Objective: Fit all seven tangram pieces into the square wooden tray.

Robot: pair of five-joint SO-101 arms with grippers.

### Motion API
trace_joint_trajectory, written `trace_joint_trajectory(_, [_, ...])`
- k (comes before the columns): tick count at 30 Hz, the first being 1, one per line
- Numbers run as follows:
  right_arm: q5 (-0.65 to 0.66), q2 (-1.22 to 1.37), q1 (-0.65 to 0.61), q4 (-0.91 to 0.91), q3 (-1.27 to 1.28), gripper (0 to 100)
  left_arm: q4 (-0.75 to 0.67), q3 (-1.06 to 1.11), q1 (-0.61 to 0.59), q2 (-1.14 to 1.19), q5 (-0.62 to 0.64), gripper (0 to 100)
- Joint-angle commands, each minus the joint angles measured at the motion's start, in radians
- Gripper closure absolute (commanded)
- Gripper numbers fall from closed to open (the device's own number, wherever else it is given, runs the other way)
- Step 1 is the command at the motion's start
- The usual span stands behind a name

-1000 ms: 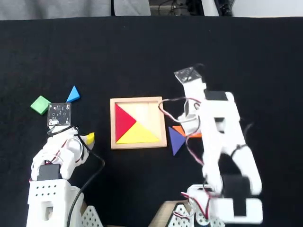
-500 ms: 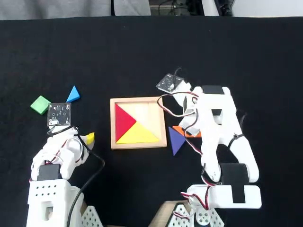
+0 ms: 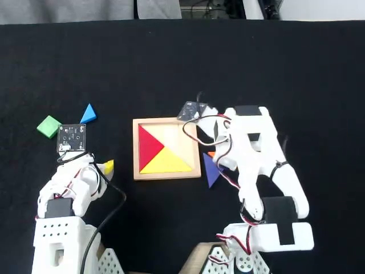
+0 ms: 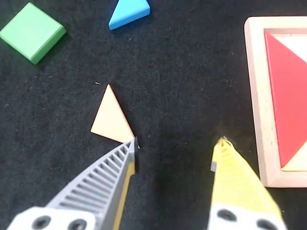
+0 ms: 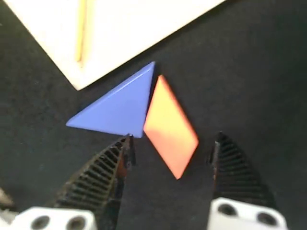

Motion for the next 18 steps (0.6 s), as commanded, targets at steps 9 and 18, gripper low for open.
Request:
trace_joint_trajectory(9, [0.071, 0.025, -0.015, 0.002, 0.001, 73.0, -0.020, -0.007, 0.012, -0.008, -0.006, 74])
trace_joint_trajectory(18, [0.120, 0.116, -0.011, -0.008, -0.012, 73.0, -0.020, -0.007, 0.012, -0.008, -0.006, 74])
